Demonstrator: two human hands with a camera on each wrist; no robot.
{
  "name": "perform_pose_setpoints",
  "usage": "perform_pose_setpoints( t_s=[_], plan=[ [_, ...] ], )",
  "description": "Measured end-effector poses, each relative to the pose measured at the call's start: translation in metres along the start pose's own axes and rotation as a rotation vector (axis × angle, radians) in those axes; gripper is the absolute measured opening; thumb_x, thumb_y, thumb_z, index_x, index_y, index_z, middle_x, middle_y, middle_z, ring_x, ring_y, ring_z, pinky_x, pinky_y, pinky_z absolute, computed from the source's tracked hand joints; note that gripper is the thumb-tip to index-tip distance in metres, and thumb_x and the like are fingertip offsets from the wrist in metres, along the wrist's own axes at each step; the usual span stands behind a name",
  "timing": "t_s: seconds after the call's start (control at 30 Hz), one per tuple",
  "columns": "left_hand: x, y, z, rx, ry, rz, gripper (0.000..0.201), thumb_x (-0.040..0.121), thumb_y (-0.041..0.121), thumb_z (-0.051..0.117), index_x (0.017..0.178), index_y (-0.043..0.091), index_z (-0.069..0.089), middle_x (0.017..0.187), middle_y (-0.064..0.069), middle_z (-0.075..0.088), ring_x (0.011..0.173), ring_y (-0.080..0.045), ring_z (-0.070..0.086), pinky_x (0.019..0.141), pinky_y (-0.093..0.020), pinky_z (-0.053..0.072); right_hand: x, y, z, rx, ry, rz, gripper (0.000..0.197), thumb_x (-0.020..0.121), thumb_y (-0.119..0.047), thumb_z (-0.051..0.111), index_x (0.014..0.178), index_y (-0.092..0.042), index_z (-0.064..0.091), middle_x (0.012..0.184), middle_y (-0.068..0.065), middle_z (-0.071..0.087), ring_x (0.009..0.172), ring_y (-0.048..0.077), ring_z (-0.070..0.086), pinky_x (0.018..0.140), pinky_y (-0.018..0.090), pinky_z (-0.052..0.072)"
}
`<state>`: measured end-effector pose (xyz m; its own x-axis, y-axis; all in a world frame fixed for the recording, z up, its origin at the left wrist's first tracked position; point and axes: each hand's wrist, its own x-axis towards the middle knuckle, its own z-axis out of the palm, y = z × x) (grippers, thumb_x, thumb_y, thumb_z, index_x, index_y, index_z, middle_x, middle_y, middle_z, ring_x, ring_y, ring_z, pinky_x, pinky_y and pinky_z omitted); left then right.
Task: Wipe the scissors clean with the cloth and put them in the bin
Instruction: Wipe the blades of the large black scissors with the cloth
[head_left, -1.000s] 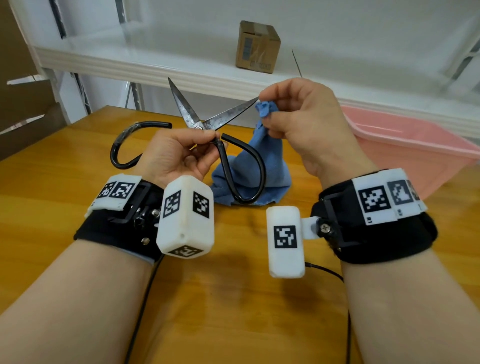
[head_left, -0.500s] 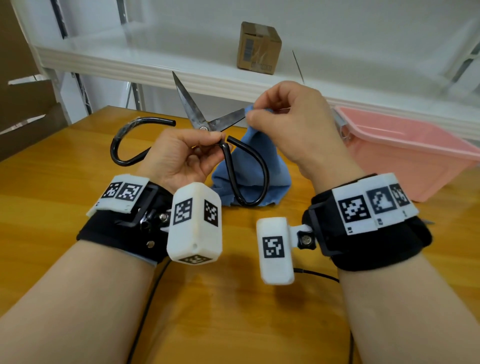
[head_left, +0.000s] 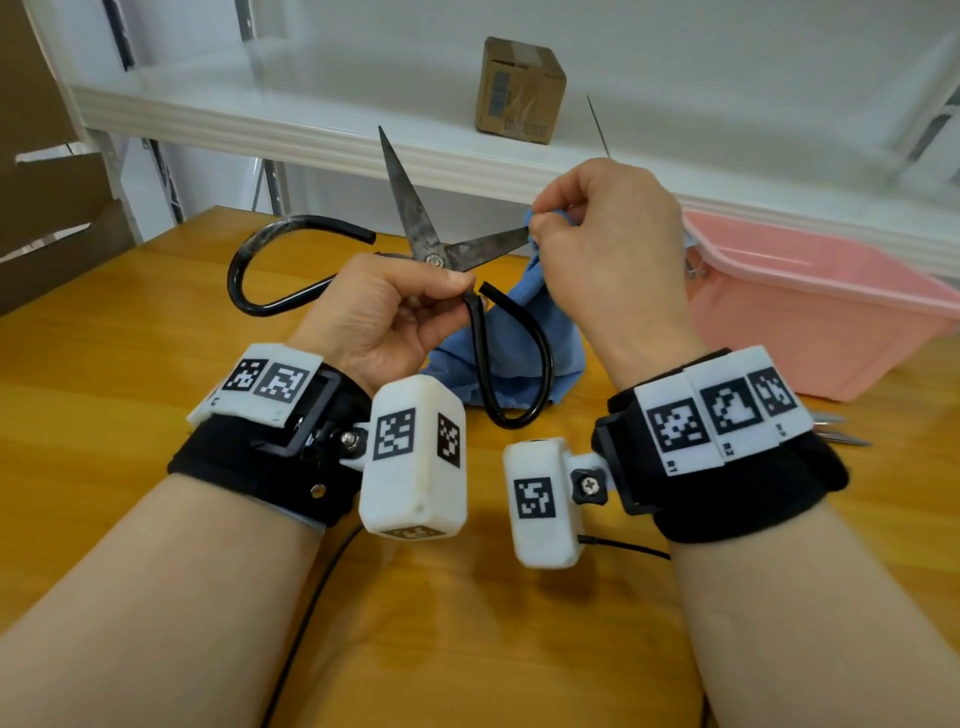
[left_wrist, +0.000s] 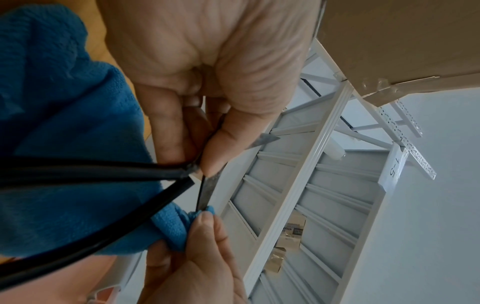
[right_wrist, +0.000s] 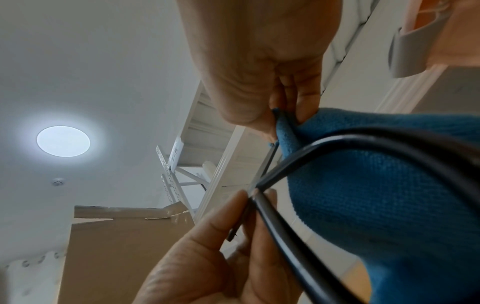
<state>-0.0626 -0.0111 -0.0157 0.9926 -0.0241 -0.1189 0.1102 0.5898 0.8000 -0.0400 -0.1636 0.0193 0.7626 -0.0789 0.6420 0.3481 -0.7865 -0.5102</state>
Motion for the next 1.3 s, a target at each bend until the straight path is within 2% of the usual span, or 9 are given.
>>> perform_pose_setpoints(
  t_s=[0.13,0.33,0.5,0.63,0.8,0.93,1.0,1.17,1.3],
  plan=[
    [0.001,0.000,0.000,0.004,0.023,-0.002,0.007,0.073,-0.009,0.063,0.072,-0.002,0.065,0.066,-0.008,0.066,0.066,-0.016,0.066,0.066,-0.023,0.060,-0.002,-0.008,0.004,-0.002,-0.033,-0.045,0.015,0.087,-0.014,0.061,0.087,-0.023,0.074,0.089,-0.008,0.069,0.091,0.012,0.065,0.084,0.035,0.056],
    [0.000,0.000,-0.001,0.035,0.013,-0.008,0.010,0.065,-0.007,0.065,0.074,-0.002,0.064,0.071,-0.010,0.066,0.073,-0.018,0.067,0.074,-0.027,0.058,0.002,0.004,-0.001,0.019,-0.019,0.058,0.018,0.085,-0.013,0.061,0.080,-0.024,0.073,0.088,-0.007,0.070,0.090,0.012,0.066,0.085,0.036,0.056],
    [-0.001,0.002,-0.002,0.028,0.029,-0.002,0.011,0.057,-0.005,0.066,0.068,-0.001,0.066,0.069,-0.009,0.067,0.072,-0.019,0.067,0.073,-0.026,0.058,-0.001,-0.006,0.003,0.015,-0.074,0.008,0.017,0.085,-0.012,0.062,0.083,-0.024,0.074,0.089,-0.007,0.071,0.090,0.013,0.067,0.083,0.032,0.056],
    [-0.001,0.000,0.000,0.035,0.015,-0.004,0.014,0.061,-0.007,0.065,0.074,-0.003,0.064,0.072,-0.010,0.067,0.075,-0.020,0.067,0.072,-0.026,0.059,0.003,0.002,-0.003,-0.003,-0.040,0.064,0.022,0.083,-0.010,0.060,0.070,-0.023,0.073,0.084,-0.006,0.071,0.086,0.015,0.068,0.078,0.031,0.056],
    [-0.001,0.002,-0.001,0.042,0.037,-0.007,0.007,0.072,-0.009,0.062,0.072,-0.002,0.065,0.069,-0.009,0.068,0.072,-0.018,0.067,0.065,-0.023,0.059,-0.001,-0.008,0.000,-0.009,-0.082,0.016,0.020,0.087,-0.011,0.060,0.082,-0.021,0.076,0.088,-0.005,0.071,0.090,0.014,0.067,0.081,0.031,0.055],
    [-0.002,0.000,-0.001,0.062,0.025,-0.010,0.008,0.060,-0.007,0.065,0.065,-0.001,0.067,0.071,-0.010,0.067,0.071,-0.018,0.068,0.074,-0.028,0.059,0.001,-0.002,-0.002,-0.024,-0.084,0.064,0.021,0.083,-0.008,0.059,0.073,-0.016,0.075,0.080,-0.002,0.071,0.084,0.019,0.067,0.078,0.035,0.057],
    [-0.002,0.000,0.000,0.068,0.015,-0.017,0.007,0.062,-0.007,0.065,0.063,-0.001,0.068,0.071,-0.010,0.068,0.071,-0.018,0.069,0.079,-0.030,0.057,0.002,0.001,-0.004,-0.017,-0.060,0.088,0.023,0.082,-0.007,0.057,0.072,-0.017,0.075,0.081,0.000,0.072,0.083,0.019,0.067,0.077,0.035,0.058],
    [-0.001,0.002,-0.003,0.057,0.032,-0.015,0.010,0.058,-0.005,0.065,0.066,-0.001,0.067,0.070,-0.010,0.068,0.069,-0.018,0.068,0.070,-0.025,0.058,-0.001,-0.006,0.001,-0.006,-0.078,0.040,0.021,0.085,-0.009,0.059,0.077,-0.019,0.075,0.085,-0.002,0.071,0.086,0.016,0.067,0.077,0.032,0.057],
    [-0.002,0.000,-0.002,0.073,0.011,-0.024,0.007,0.056,-0.004,0.066,0.054,0.002,0.070,0.070,-0.010,0.068,0.069,-0.017,0.069,0.078,-0.030,0.057,0.003,0.003,-0.005,-0.034,-0.065,0.091,0.021,0.080,-0.006,0.057,0.070,-0.012,0.075,0.077,0.007,0.071,0.076,0.021,0.067,0.068,0.033,0.058]
  ],
)
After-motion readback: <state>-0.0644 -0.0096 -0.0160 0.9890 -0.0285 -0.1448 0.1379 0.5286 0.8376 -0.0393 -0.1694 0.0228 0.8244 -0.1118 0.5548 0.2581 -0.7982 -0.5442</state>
